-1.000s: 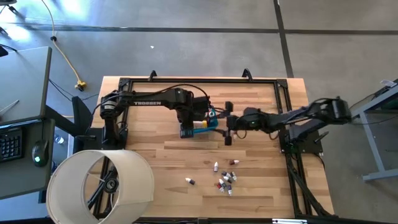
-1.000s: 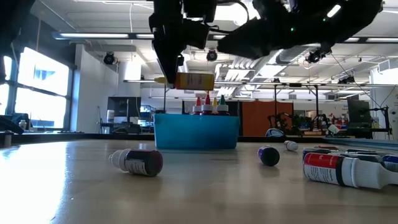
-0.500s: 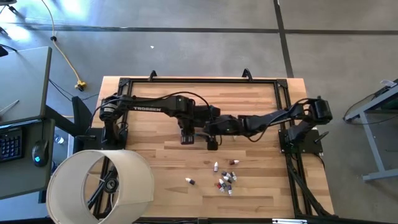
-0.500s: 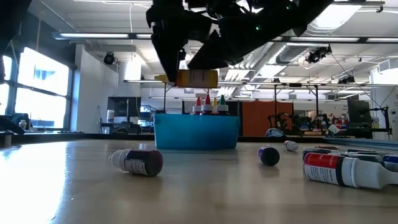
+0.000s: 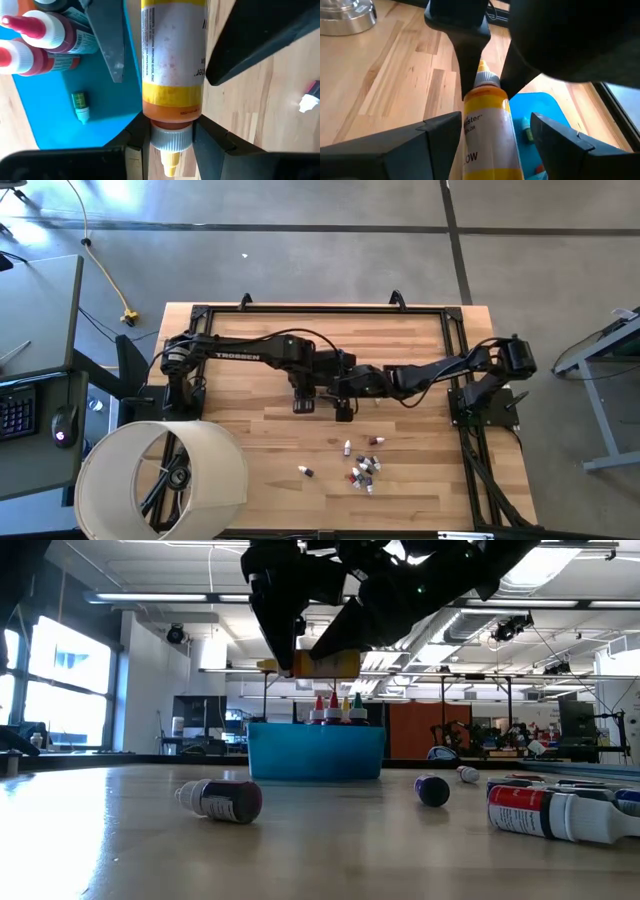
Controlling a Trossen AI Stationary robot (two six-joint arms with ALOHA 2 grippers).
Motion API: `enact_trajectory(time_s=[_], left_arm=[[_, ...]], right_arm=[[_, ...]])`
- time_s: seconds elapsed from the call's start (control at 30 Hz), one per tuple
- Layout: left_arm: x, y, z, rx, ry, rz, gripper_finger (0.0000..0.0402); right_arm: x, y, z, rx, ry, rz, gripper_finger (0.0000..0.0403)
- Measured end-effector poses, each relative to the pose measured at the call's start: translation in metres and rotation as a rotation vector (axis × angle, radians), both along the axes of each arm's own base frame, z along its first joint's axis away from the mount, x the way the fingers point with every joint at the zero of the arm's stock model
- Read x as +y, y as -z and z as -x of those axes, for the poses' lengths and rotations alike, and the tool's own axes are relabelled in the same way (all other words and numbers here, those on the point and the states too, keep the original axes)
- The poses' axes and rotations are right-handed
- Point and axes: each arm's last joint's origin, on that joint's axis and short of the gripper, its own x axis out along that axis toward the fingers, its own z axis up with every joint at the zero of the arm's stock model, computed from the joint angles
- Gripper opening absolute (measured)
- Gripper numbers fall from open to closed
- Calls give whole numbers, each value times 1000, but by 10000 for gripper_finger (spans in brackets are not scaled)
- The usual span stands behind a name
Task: Pick & Place food coloring
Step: Adjust the big yellow food coloring bottle in the bin
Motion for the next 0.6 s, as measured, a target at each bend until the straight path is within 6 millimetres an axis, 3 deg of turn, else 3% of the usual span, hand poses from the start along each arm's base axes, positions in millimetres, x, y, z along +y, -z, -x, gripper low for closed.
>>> enact_trajectory(time_s=[0.27, 0.47, 0.6], left_arm=[[-3, -2, 3, 12, -26, 8, 95], [-2, -11, 4, -18, -47, 6, 95], [-2, -13, 6, -25, -50, 0, 95]], right_arm=[[0, 3, 1, 37, -5, -1, 203], [3, 1, 11, 83, 46, 53, 205], [7, -14, 21, 79, 98, 99, 220]])
